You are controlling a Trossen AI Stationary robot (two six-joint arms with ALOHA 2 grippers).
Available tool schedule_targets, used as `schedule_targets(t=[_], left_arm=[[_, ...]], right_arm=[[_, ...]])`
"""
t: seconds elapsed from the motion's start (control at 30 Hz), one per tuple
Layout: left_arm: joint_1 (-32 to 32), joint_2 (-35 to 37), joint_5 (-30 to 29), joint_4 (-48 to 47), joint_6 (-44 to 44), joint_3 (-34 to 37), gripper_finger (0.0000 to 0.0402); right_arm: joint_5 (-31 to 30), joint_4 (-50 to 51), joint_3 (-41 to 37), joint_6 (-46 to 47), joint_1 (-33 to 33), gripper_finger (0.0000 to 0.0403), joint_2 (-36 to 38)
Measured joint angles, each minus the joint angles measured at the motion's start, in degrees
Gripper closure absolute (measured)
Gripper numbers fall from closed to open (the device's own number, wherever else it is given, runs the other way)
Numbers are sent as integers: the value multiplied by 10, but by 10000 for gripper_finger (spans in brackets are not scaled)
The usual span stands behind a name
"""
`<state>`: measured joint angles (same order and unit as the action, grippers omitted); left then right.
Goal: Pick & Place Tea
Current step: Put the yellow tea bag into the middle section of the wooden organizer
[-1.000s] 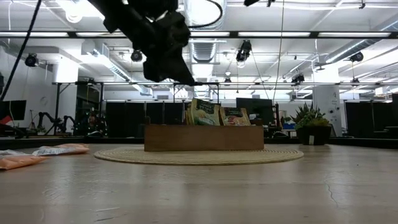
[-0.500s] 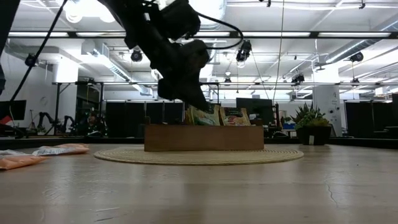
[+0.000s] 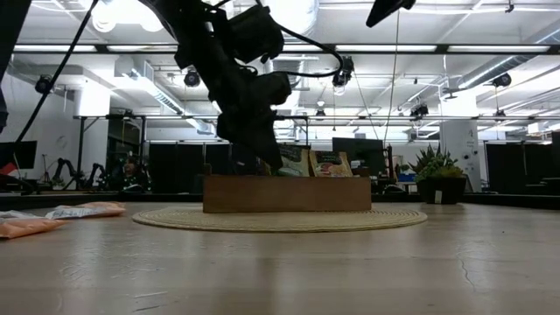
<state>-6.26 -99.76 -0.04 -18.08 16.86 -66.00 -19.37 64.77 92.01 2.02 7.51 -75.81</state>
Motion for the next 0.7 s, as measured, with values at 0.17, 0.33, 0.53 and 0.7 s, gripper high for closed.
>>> schedule_targets(t=[0.17,0.33,0.53,0.7], left_arm=[[0,-1,-25,0,-4,0,402],[0,-1,-26,-1,-7,0,401],[0,-1,2,-12,-5,1,402],[0,-1,8,-16,-3,1,402]], right_arm=[[-3,-2,0,0,0,394,1],[-5,-4,1,0,0,394,6],[-26,-7,1,-2,0,394,13],[-36,-8,1,0,0,394,18]])
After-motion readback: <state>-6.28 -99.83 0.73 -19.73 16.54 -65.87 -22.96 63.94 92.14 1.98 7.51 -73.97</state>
